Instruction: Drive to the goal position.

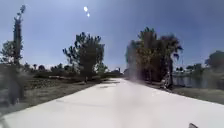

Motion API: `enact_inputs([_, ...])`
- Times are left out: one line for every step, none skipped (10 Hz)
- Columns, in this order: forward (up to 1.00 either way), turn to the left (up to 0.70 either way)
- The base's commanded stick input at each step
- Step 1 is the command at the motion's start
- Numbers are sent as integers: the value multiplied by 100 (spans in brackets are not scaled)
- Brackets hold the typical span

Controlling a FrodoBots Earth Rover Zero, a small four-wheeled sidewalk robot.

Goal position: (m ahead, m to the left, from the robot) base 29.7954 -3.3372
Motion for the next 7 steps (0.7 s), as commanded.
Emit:
enact_inputs([70, 0])
enact_inputs([70, 0])
enact_inputs([70, 0])
enact_inputs([70, 0])
enact_inputs([70, 0])
enact_inputs([70, 0])
enact_inputs([70, 0])
